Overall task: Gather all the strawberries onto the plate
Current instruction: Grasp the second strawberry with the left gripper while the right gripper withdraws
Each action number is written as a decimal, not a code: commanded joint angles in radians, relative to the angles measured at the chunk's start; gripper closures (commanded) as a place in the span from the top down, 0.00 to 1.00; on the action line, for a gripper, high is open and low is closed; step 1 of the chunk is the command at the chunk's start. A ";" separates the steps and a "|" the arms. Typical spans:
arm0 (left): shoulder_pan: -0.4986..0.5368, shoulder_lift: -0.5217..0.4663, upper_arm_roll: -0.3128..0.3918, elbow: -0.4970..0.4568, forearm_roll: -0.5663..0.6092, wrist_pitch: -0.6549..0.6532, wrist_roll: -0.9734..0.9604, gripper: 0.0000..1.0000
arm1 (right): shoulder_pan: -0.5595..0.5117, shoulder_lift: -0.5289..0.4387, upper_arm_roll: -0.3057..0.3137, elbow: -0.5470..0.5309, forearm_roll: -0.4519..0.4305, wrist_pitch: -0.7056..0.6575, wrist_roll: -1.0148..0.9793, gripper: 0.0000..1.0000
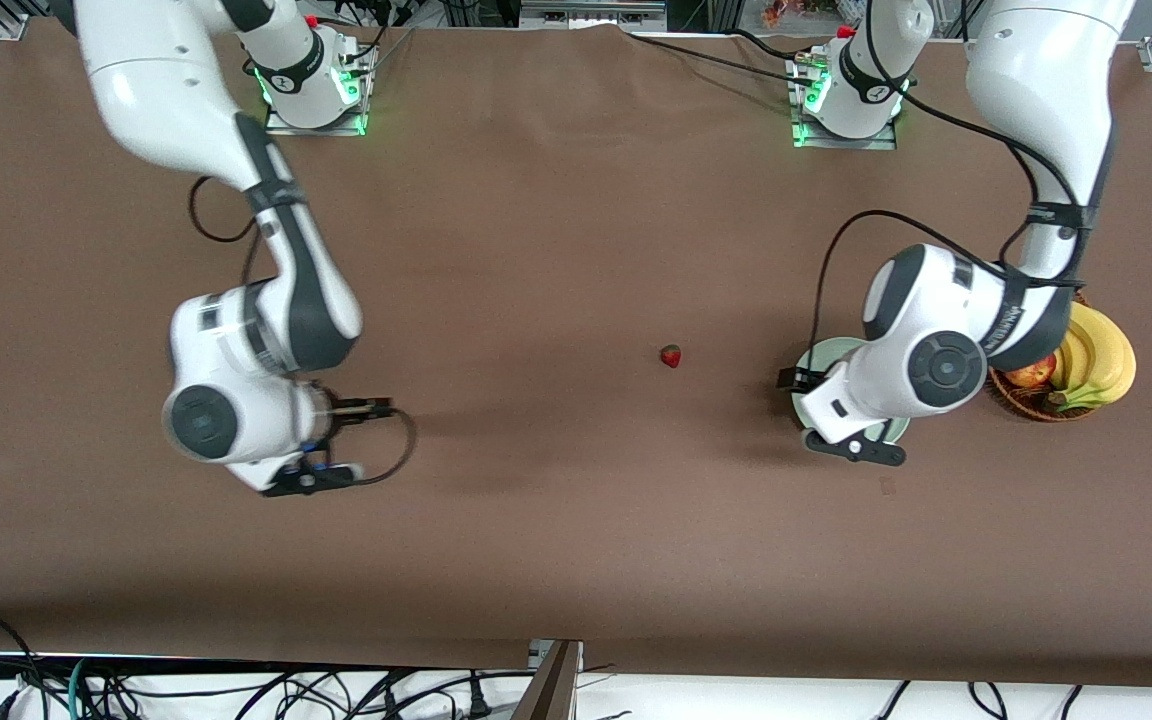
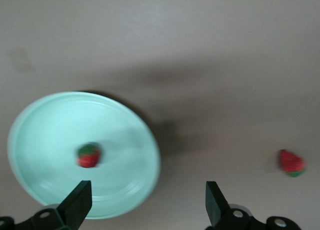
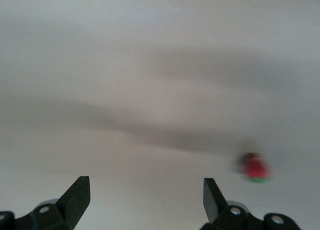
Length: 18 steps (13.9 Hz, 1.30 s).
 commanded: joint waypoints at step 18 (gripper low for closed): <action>-0.264 0.136 0.000 -0.128 -0.046 0.266 -0.505 0.94 | -0.009 -0.044 -0.109 -0.331 0.002 0.232 -0.171 0.30</action>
